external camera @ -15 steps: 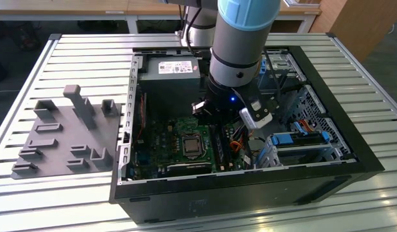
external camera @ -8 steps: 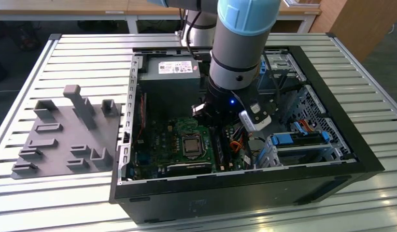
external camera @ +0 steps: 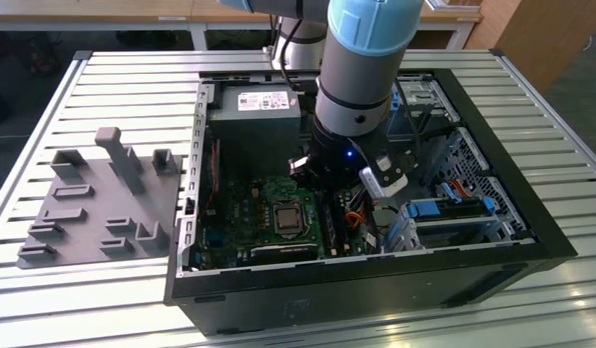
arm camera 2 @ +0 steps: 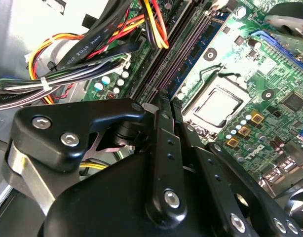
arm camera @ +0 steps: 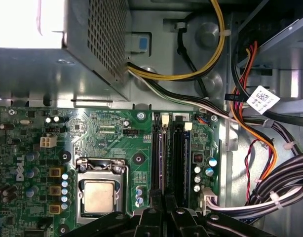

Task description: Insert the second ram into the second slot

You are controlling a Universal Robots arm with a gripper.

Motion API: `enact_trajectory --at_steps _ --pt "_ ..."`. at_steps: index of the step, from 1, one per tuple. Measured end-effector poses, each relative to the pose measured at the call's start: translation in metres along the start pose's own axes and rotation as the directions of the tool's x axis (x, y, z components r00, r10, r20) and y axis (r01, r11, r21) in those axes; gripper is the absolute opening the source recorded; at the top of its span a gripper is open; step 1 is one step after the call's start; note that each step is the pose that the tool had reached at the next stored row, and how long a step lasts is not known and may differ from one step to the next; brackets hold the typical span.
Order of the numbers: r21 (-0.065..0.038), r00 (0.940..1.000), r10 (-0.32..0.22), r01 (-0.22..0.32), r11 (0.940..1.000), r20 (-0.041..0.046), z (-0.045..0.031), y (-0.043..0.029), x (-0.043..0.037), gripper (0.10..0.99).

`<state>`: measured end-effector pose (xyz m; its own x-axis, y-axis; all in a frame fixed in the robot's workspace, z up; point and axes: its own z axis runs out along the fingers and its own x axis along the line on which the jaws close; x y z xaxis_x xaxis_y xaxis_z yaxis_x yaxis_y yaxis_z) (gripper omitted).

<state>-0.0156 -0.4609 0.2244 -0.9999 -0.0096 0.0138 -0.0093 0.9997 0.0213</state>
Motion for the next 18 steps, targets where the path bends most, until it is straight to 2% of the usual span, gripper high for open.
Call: enact_trajectory --at_steps 18 --pt "0.0 1.0 0.0 0.0 1.0 -0.0066 0.0046 -0.0003 -0.0005 0.137"
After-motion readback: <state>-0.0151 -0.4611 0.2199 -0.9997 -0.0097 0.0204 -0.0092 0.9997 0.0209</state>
